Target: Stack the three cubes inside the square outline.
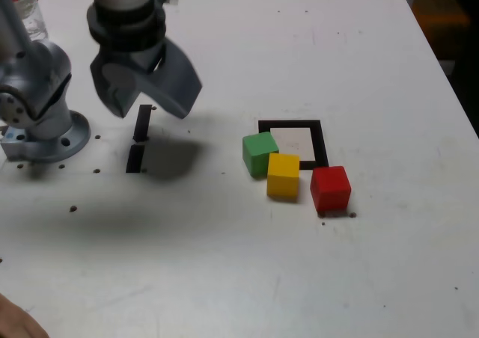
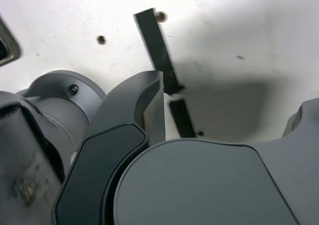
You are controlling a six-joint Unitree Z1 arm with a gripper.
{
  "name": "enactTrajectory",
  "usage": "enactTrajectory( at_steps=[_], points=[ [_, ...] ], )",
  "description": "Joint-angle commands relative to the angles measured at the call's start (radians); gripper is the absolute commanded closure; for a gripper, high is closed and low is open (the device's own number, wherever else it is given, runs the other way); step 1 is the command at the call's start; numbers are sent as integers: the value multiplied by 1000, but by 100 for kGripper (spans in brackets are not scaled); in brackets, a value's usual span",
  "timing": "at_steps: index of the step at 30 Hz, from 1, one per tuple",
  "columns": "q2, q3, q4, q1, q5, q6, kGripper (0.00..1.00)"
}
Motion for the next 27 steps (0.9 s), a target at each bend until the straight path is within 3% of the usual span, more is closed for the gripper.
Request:
enactTrajectory(
  at_steps=[1,6,11,27],
  points=[
    [9,-62,36,-23,-7,-20,5],
    [21,-157,82,-59,-41,-50,5],
    [55,-245,80,-76,-115,-57,5],
    [217,-360,-93,-187,-249,-135,5]
  ],
)
